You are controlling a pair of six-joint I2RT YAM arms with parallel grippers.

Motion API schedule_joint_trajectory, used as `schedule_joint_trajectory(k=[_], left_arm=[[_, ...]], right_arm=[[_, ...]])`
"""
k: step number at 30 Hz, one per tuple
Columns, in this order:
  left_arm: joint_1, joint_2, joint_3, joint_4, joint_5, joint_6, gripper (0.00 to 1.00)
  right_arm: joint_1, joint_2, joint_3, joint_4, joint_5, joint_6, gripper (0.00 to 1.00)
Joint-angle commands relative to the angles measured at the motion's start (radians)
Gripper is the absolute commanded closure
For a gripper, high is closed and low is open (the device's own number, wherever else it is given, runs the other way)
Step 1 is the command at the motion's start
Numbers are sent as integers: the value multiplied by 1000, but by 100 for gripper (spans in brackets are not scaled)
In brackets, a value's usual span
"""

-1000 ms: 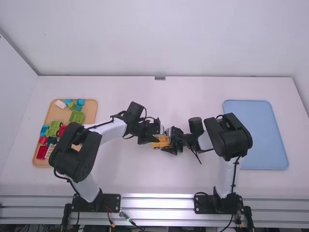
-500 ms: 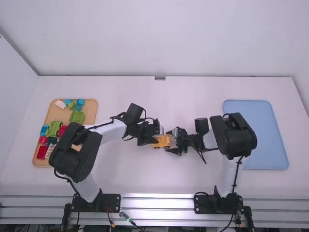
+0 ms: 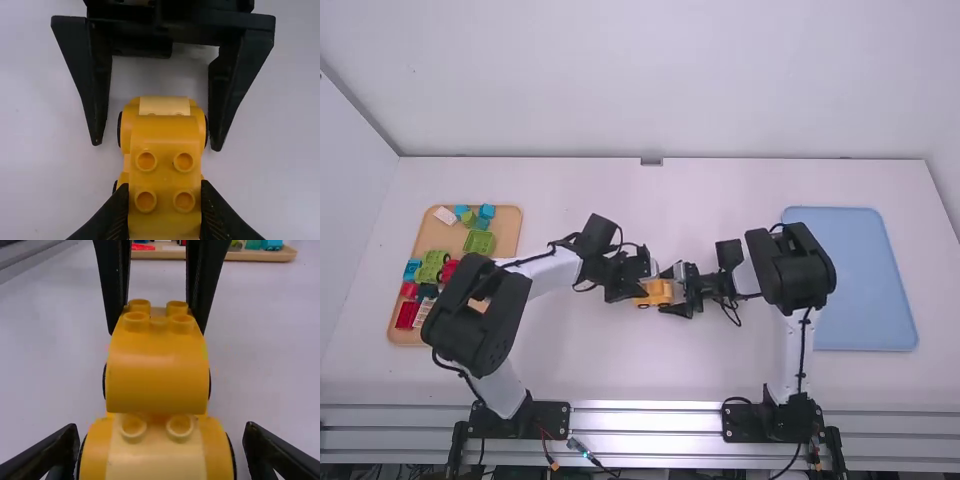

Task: Assemble lego blocks to make yellow taxi

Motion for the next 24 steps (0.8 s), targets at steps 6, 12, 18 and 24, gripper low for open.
schedule_joint_trajectory(k=[6, 12, 18, 24], left_arm=[[-6, 5, -8, 6, 8, -43, 87], [-6, 5, -8, 12, 4, -69, 87], [-7, 5, -8, 18, 4, -70, 87], [-7, 5, -8, 17, 4, -75, 86]], right_arm=[[-7, 29, -9, 77, -31, 11, 16], [-7, 29, -57, 217, 4, 114, 18], [24, 28, -145, 480, 114, 295, 16], [39, 28, -163, 520, 150, 328, 15]])
